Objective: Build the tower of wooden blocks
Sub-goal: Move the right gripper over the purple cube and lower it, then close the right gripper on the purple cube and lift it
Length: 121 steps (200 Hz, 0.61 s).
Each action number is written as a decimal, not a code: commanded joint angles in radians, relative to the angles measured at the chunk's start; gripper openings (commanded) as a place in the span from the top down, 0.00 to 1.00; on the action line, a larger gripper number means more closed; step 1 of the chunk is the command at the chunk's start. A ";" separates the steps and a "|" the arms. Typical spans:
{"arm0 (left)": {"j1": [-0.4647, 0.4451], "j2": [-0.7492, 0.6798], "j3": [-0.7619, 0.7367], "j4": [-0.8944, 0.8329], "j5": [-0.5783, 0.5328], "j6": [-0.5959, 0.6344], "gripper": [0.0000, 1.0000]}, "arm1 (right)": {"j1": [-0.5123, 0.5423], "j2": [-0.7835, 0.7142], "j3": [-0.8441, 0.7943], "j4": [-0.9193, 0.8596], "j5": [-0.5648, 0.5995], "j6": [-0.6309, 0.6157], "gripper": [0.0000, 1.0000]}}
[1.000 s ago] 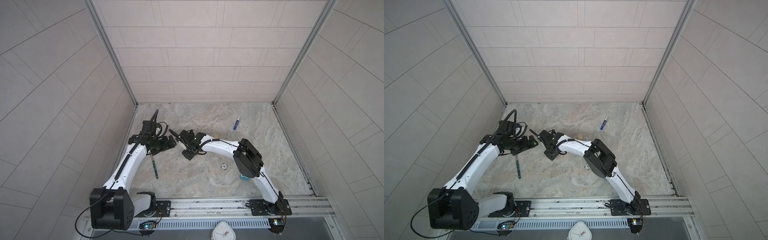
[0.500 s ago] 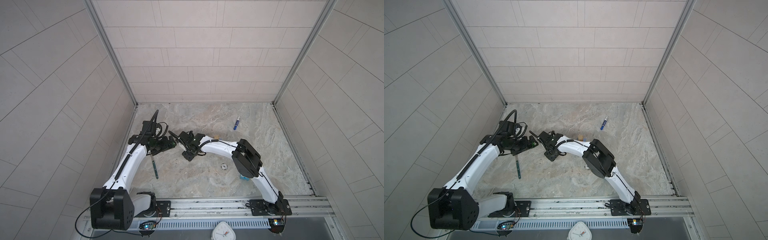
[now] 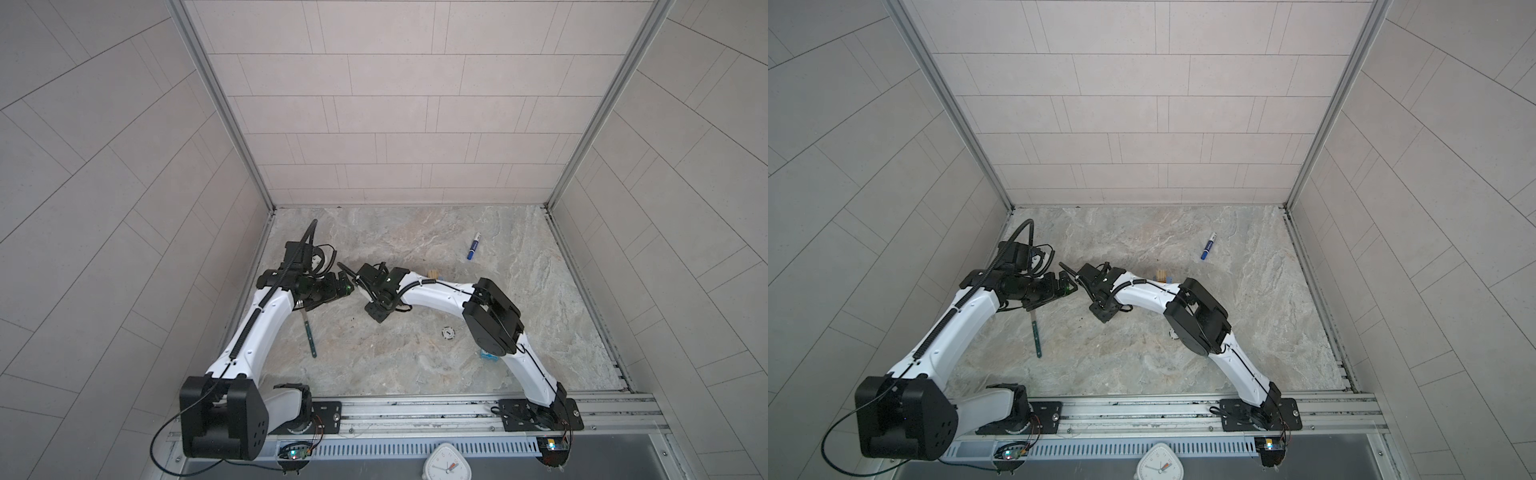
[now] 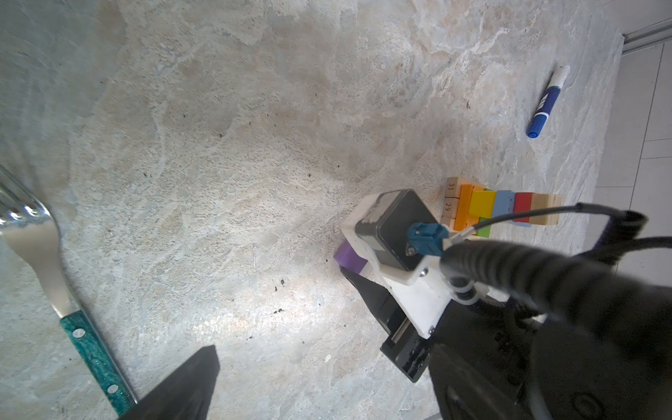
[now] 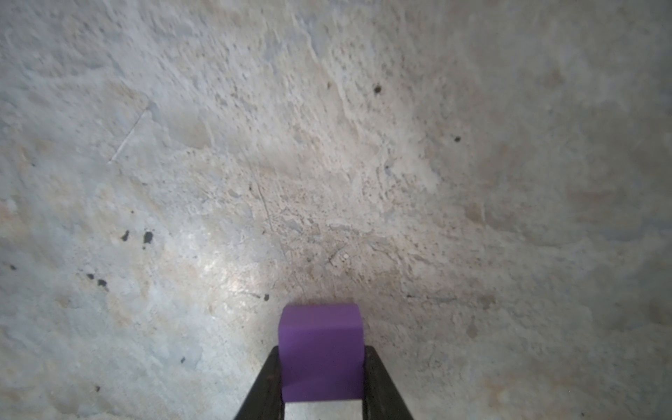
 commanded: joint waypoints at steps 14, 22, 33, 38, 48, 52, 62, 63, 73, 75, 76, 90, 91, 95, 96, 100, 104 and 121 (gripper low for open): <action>0.007 -0.002 -0.012 0.009 0.011 0.006 0.03 | -0.019 -0.047 0.027 -0.066 0.057 0.089 0.75; 0.006 -0.002 -0.013 0.010 0.012 0.005 0.03 | -0.031 -0.059 0.026 -0.077 0.058 0.117 0.75; 0.006 0.000 -0.013 0.011 0.016 0.006 0.03 | -0.046 -0.081 0.022 -0.084 0.050 0.151 0.76; 0.006 0.001 -0.012 0.011 0.018 0.006 0.03 | -0.052 -0.092 0.018 -0.085 0.049 0.167 0.76; 0.006 0.003 -0.014 0.012 0.021 0.006 0.03 | -0.064 -0.116 0.011 -0.089 0.050 0.195 0.77; 0.006 0.004 -0.014 0.013 0.022 0.006 0.03 | -0.068 -0.125 0.008 -0.092 0.049 0.207 0.77; 0.006 0.005 -0.014 0.013 0.025 0.006 0.03 | -0.080 -0.146 0.004 -0.099 0.048 0.232 0.78; 0.007 0.005 -0.014 0.013 0.025 0.006 0.03 | -0.081 -0.148 0.004 -0.101 0.048 0.235 0.78; 0.006 0.005 -0.016 0.013 0.028 0.006 0.03 | -0.089 -0.169 0.004 -0.112 0.049 0.254 0.78; 0.006 0.005 -0.015 0.013 0.028 0.006 0.03 | -0.092 -0.173 0.005 -0.114 0.050 0.256 0.78; 0.006 0.005 -0.015 0.012 0.028 0.006 0.03 | -0.091 -0.176 0.004 -0.115 0.050 0.258 0.78; 0.007 0.005 -0.016 0.013 0.030 0.006 0.03 | -0.103 -0.204 0.007 -0.135 0.059 0.282 0.78; 0.008 0.005 -0.016 0.013 0.030 0.006 0.03 | -0.104 -0.206 0.007 -0.136 0.059 0.283 0.78; 0.007 0.005 -0.017 0.013 0.030 0.005 0.03 | -0.107 -0.212 0.008 -0.143 0.059 0.291 0.78; 0.007 0.005 -0.017 0.013 0.030 0.006 0.03 | -0.108 -0.214 0.008 -0.144 0.059 0.293 0.78; 0.007 0.005 -0.017 0.013 0.031 0.006 0.03 | -0.113 -0.222 0.011 -0.152 0.060 0.301 0.78; 0.007 0.005 -0.017 0.013 0.031 0.006 0.03 | -0.117 -0.230 0.012 -0.159 0.063 0.309 0.78; 0.007 0.005 -0.016 0.013 0.033 0.006 0.03 | -0.137 -0.262 0.013 -0.189 0.079 0.342 0.79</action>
